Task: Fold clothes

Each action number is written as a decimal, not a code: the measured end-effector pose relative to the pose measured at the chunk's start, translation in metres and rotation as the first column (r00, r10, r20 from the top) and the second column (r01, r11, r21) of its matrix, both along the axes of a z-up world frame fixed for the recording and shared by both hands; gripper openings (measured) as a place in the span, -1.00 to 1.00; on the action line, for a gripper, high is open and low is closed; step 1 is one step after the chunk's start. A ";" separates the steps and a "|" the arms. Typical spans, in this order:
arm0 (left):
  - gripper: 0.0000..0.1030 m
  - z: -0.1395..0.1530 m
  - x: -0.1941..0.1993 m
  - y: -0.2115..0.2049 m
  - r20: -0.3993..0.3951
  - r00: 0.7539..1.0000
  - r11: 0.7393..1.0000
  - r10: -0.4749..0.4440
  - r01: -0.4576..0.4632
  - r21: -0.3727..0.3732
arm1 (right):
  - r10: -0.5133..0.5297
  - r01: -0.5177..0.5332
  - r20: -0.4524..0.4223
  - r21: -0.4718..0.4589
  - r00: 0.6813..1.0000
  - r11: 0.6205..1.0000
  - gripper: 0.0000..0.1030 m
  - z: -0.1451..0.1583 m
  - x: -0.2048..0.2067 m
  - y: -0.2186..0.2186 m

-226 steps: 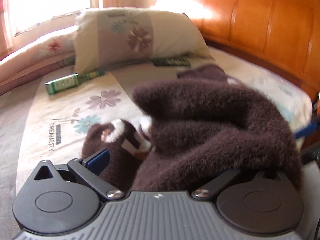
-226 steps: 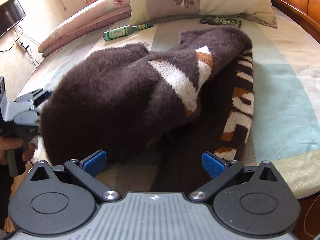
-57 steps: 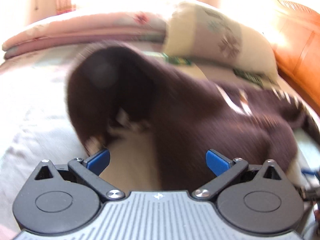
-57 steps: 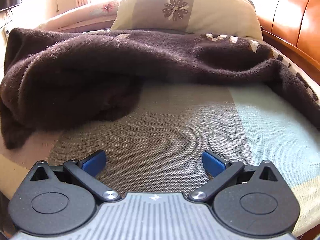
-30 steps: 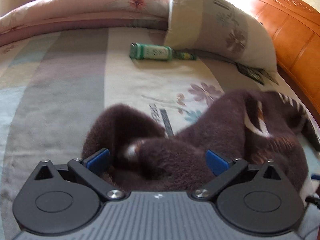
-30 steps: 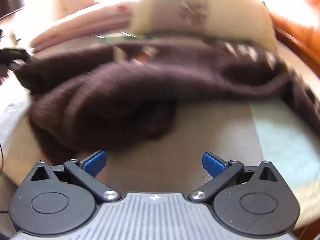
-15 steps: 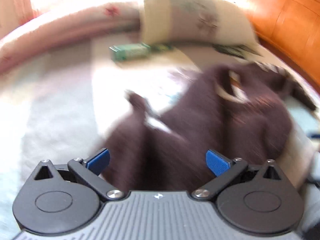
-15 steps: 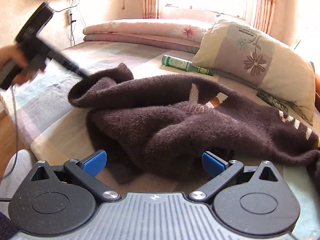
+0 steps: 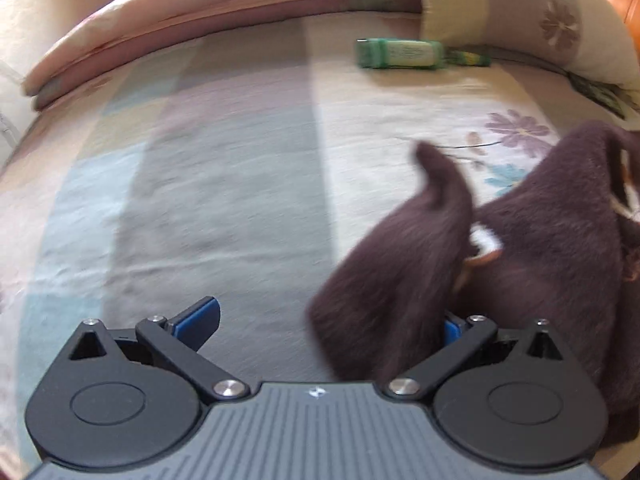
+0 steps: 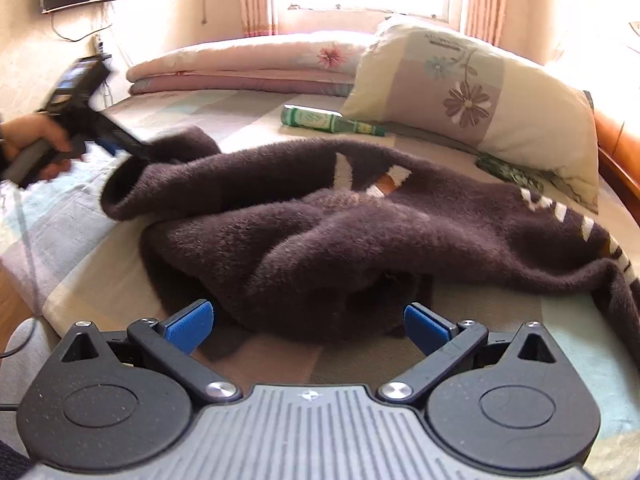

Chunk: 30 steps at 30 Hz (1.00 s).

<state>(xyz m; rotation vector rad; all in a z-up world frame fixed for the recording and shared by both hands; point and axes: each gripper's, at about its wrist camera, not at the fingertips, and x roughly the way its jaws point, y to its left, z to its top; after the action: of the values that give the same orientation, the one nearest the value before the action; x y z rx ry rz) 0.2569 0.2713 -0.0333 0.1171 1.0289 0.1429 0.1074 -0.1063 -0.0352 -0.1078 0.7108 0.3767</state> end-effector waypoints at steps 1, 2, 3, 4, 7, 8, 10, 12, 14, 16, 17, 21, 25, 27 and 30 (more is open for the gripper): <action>0.99 0.000 -0.007 0.011 0.000 1.000 1.000 0.022 -0.022 0.018 | -0.005 0.006 -0.012 0.013 1.000 1.000 1.00 -0.002 0.002 -0.001; 0.99 -0.001 -0.014 0.022 -0.006 0.999 0.999 0.048 -0.048 0.018 | -0.004 0.005 -0.022 0.028 1.000 1.000 1.00 -0.003 0.004 0.000; 0.99 -0.003 -0.022 0.034 -0.014 0.997 0.997 0.077 -0.077 0.001 | 0.000 0.001 -0.030 0.044 1.000 0.999 1.00 -0.004 0.005 0.001; 0.99 -0.006 -0.029 0.045 -0.021 0.995 0.994 0.101 -0.102 -0.026 | 0.005 -0.003 -0.038 0.060 0.999 0.998 1.00 -0.005 0.007 0.001; 0.99 -0.010 -0.046 0.059 -0.017 0.994 0.988 0.113 -0.114 -0.102 | 0.032 -0.029 -0.038 0.064 0.999 0.998 1.00 -0.006 0.008 0.009; 0.99 -0.011 -0.052 0.063 -0.015 0.993 0.985 0.114 -0.115 -0.127 | 0.038 -0.036 -0.034 0.056 0.999 0.998 1.00 -0.006 0.008 0.012; 0.99 -0.015 -0.056 0.063 -0.017 0.994 0.986 0.107 -0.108 -0.125 | 0.048 -0.046 -0.029 0.046 0.998 0.998 1.00 -0.006 0.008 0.016; 0.99 -0.020 -0.058 0.066 -0.034 0.993 0.985 0.117 -0.121 -0.122 | 0.057 -0.056 -0.024 0.038 0.998 0.998 1.00 -0.005 0.006 0.019; 0.99 -0.027 -0.062 0.072 -0.053 0.989 0.980 0.139 -0.145 -0.137 | 0.063 -0.063 -0.018 0.028 0.998 0.998 1.00 -0.005 0.004 0.020; 0.99 -0.030 -0.069 0.076 -0.061 0.987 0.979 0.150 -0.157 -0.133 | 0.063 -0.063 -0.020 0.014 0.998 0.998 1.00 -0.005 0.003 0.021; 0.99 -0.032 -0.073 0.078 -0.064 0.986 0.978 0.155 -0.162 -0.129 | 0.059 -0.059 -0.024 0.008 0.998 0.998 1.00 -0.006 0.003 0.020; 0.99 -0.028 -0.083 0.089 -0.046 0.983 0.972 0.180 -0.185 -0.145 | 0.052 -0.050 -0.047 0.026 0.998 0.998 1.00 -0.008 0.006 0.020; 0.98 -0.022 -0.083 0.098 -0.005 0.982 0.963 0.189 -0.186 -0.197 | 0.069 -0.066 -0.052 0.041 0.996 0.997 1.00 -0.009 0.007 0.026; 0.97 -0.025 -0.081 0.106 0.001 0.978 0.939 0.210 -0.201 -0.278 | 0.084 -0.083 -0.046 0.031 0.995 0.996 1.00 -0.009 0.005 0.030; 0.97 -0.030 -0.090 0.118 0.025 0.967 0.885 0.254 -0.221 -0.411 | 0.101 -0.101 -0.037 0.008 0.994 0.995 1.00 -0.010 0.001 0.033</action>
<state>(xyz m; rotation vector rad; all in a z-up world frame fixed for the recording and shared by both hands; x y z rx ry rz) 0.1665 0.3894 -0.0633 -0.3936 0.9726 0.1527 0.1084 -0.0728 -0.0451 -0.1310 0.7431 0.4790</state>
